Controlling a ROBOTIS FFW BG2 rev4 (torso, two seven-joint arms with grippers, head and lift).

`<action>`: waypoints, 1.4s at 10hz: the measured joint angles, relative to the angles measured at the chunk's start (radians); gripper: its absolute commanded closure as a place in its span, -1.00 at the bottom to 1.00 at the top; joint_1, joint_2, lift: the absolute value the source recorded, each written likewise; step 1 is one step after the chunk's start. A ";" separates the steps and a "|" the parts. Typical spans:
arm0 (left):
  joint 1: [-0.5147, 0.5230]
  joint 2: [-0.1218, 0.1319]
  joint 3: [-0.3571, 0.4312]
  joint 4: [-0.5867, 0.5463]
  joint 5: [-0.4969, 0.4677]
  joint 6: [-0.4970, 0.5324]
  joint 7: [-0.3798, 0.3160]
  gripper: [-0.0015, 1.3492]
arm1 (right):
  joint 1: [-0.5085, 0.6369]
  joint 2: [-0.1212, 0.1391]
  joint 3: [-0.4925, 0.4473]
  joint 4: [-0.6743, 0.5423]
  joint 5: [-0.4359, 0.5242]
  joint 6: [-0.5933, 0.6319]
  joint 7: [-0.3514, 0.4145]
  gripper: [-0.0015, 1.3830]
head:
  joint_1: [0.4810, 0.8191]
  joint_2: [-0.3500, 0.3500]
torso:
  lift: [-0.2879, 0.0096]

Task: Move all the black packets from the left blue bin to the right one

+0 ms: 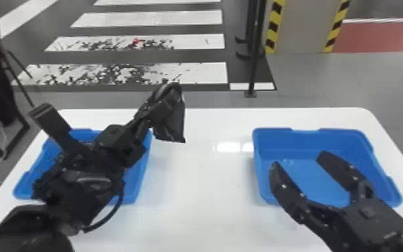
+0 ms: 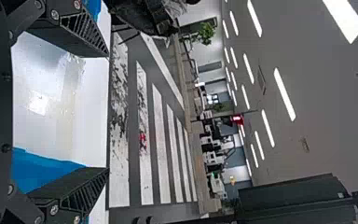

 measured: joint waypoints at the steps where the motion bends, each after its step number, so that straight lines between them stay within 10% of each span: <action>1: 0.000 0.000 -0.044 0.000 0.045 -0.009 0.006 0.79 | -0.025 -0.007 0.017 0.014 0.005 0.018 0.017 -0.77 | 0.27 0.08 | -0.10; 11: -0.016 0.004 -0.213 0.013 0.133 0.006 0.016 0.79 | -0.159 -0.028 0.104 0.054 0.038 0.099 0.069 -0.73 | 0.27 -0.10 | -0.10; 12: -0.019 0.005 -0.225 0.015 0.141 0.012 0.017 0.79 | -0.175 -0.029 0.114 0.066 0.037 0.101 0.070 -0.62 | 0.27 -0.10 | -0.10; 14: -0.021 0.007 -0.241 0.017 0.154 0.025 0.016 0.79 | -0.205 -0.029 0.125 0.086 0.034 0.106 0.070 0.43 | 0.27 -0.12 | -0.10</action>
